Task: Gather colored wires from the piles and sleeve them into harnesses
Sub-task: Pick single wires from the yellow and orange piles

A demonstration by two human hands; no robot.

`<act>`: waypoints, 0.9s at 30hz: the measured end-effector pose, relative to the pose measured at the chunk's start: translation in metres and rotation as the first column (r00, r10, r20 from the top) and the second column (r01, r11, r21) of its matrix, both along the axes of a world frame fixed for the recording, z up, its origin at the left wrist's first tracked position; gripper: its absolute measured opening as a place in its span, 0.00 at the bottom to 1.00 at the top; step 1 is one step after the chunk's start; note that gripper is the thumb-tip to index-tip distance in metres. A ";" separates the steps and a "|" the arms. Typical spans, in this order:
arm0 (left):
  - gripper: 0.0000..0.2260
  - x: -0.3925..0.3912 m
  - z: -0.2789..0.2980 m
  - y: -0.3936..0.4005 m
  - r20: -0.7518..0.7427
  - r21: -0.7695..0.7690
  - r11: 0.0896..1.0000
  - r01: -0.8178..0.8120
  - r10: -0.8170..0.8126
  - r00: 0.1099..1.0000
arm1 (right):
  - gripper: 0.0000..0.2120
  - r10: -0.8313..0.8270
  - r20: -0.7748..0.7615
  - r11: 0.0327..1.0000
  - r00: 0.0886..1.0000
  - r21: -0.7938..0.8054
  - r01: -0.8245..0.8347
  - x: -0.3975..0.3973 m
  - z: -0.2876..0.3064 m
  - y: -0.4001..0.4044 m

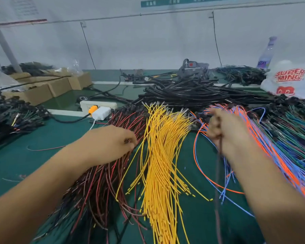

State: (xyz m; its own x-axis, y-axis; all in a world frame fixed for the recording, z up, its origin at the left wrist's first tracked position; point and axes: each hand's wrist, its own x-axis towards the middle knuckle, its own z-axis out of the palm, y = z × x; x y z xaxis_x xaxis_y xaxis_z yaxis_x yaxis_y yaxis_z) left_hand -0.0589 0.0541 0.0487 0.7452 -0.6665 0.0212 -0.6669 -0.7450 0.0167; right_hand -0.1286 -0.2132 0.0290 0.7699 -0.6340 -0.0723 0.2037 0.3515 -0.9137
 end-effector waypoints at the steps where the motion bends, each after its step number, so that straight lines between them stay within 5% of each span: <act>1: 0.10 0.001 -0.003 -0.006 -0.048 -0.124 0.992 -0.025 0.019 0.999 | 0.12 0.009 -0.040 0.995 0.999 -0.101 -0.013 0.002 -0.018 0.007; 4: 0.17 -0.001 -0.021 -0.039 -0.245 -0.443 0.888 -0.123 0.012 0.969 | 0.11 -0.055 -0.095 0.897 0.994 -0.442 0.008 0.003 -0.065 0.016; 9: 0.09 0.032 -0.051 -0.107 -0.226 -0.623 0.761 -0.182 0.047 0.973 | 0.10 -0.010 -0.143 0.729 0.990 -0.679 -0.091 0.004 -0.093 0.013; 13: 0.16 0.051 -0.088 -0.135 -0.047 -0.465 0.840 -0.279 0.292 0.955 | 0.11 0.038 -0.116 0.775 0.992 -0.624 -0.103 0.004 -0.095 0.012; 19: 0.20 0.061 -0.102 -0.130 -0.149 -0.681 0.617 -0.394 0.410 0.900 | 0.11 0.089 -0.134 0.808 0.987 -0.570 -0.150 0.005 -0.091 0.011; 27: 0.09 0.052 -0.094 -0.118 -0.107 -0.816 0.484 -0.317 0.413 0.904 | 0.11 0.077 -0.121 0.843 0.990 -0.522 -0.130 0.005 -0.086 0.010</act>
State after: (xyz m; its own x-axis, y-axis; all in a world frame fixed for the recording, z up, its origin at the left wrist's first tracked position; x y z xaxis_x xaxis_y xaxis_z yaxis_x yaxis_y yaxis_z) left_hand -0.0066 -0.0638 -0.0450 0.8794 0.0016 0.4761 -0.3716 -0.6229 0.6884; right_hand -0.1240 -0.2030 -0.0566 0.8398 -0.5133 0.1768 0.0996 -0.1745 -0.9796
